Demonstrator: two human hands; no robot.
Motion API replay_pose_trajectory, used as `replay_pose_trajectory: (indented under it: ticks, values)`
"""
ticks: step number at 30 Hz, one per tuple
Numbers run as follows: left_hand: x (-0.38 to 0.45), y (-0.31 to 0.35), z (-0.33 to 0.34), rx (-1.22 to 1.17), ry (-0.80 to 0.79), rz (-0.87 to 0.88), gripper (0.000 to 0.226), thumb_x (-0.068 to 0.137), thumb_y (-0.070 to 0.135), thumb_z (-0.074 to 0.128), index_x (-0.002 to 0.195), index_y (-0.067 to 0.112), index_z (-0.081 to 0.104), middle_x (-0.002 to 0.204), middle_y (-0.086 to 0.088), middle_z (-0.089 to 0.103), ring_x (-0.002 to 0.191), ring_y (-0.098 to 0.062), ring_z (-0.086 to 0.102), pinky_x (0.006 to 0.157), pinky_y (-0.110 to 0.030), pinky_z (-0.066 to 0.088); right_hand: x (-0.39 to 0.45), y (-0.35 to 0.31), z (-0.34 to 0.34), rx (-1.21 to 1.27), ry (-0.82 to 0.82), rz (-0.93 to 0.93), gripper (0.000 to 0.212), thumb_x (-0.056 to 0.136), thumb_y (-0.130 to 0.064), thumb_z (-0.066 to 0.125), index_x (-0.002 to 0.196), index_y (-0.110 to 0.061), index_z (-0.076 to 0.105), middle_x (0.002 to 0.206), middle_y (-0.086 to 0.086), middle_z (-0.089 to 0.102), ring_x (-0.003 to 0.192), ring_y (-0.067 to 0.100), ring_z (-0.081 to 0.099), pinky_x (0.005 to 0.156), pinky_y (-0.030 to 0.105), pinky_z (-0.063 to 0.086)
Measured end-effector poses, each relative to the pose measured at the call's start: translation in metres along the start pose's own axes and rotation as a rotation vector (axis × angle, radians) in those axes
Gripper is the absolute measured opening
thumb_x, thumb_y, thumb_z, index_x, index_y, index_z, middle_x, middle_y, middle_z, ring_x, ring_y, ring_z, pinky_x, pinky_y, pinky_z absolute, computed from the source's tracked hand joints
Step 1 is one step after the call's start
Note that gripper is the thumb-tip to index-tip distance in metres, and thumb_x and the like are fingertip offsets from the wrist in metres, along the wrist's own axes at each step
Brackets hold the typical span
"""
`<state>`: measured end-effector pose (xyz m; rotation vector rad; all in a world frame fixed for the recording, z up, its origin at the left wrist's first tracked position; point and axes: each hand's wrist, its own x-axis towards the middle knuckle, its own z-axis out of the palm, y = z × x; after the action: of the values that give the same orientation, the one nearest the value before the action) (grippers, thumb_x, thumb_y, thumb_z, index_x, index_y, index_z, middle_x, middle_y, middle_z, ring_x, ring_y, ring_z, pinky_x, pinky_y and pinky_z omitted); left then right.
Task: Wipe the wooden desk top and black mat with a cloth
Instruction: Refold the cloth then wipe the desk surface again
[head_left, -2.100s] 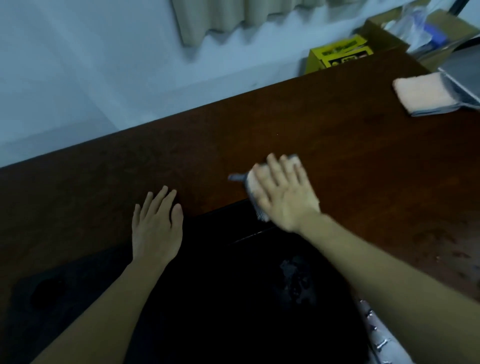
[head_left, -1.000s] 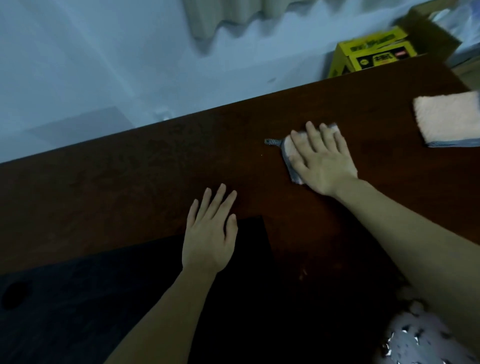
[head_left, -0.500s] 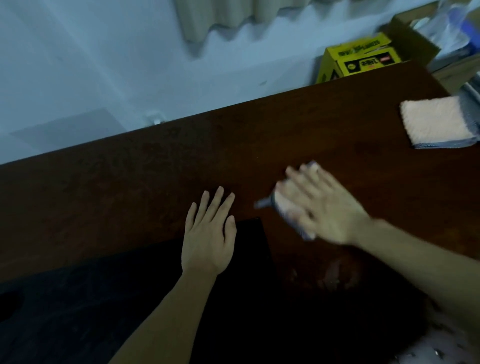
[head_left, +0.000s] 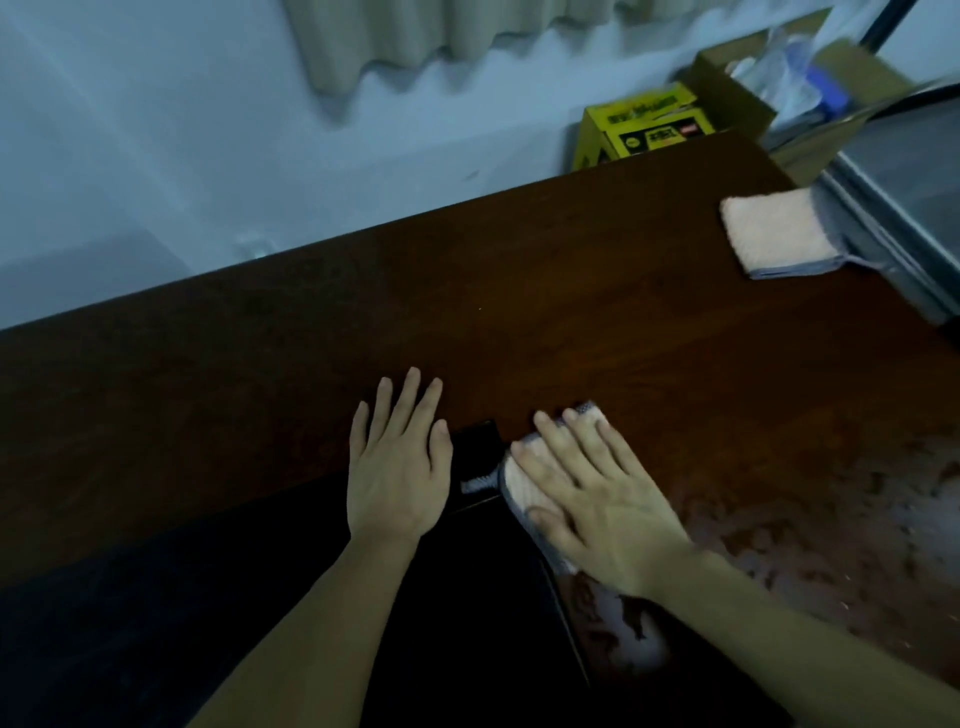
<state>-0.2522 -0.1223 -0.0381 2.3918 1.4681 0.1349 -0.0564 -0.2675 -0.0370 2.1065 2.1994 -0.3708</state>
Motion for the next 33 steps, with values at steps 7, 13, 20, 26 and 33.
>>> replay_pose_trajectory:
  ticks: [7,13,20,26,33]
  values:
    - [0.001,-0.004,0.003,0.035,0.018,0.015,0.061,0.101,0.053,0.009,0.158,0.035,0.021,0.167,0.011,0.009,0.155,-0.015,-0.003,0.127,-0.044,0.002,0.070,0.067,-0.019,0.033,0.078,0.391,0.063,0.102,-0.057,0.007,0.160,-0.039,-0.007,0.171,0.004,-0.004,0.157,0.029,-0.005,0.125,0.045,-0.003]
    - [0.000,-0.005,0.003,0.033,0.006,0.016,0.064,0.099,0.055,0.006,0.160,0.036,0.015,0.167,0.011,0.008,0.155,-0.015,-0.002,0.126,-0.043,0.001,0.103,0.025,-0.023,0.083,0.019,0.523,0.063,0.104,-0.055,0.005,0.161,-0.033,-0.012,0.170,0.007,-0.012,0.155,0.032,-0.013,0.125,0.051,-0.006]
    - [0.001,-0.003,0.003,0.017,0.017,0.008,0.057,0.105,0.048,0.010,0.160,0.034,0.014,0.167,0.011,0.007,0.155,-0.014,-0.004,0.126,-0.041,-0.001,0.000,-0.025,0.006,-0.008,0.014,0.107,0.063,0.107,-0.058,0.016,0.163,-0.032,0.001,0.170,0.006,0.000,0.157,0.030,-0.004,0.125,0.049,0.001]
    - [0.002,-0.004,0.002,0.019,0.010,0.007,0.062,0.102,0.055,0.009,0.160,0.034,0.015,0.167,0.011,0.010,0.155,-0.015,-0.002,0.126,-0.044,0.003,0.043,0.050,-0.015,-0.006,0.040,0.227,0.064,0.101,-0.059,0.008,0.160,-0.039,-0.008,0.170,0.001,-0.006,0.157,0.028,-0.006,0.125,0.043,-0.005]
    - [0.003,-0.002,0.000,0.018,-0.013,-0.010,0.061,0.101,0.056,0.014,0.159,0.035,0.016,0.167,0.013,0.009,0.155,-0.013,-0.003,0.126,-0.043,0.001,0.113,0.042,-0.030,0.141,0.010,0.636,0.063,0.103,-0.055,0.005,0.160,-0.033,-0.012,0.169,0.006,-0.015,0.155,0.031,-0.016,0.124,0.051,-0.009]
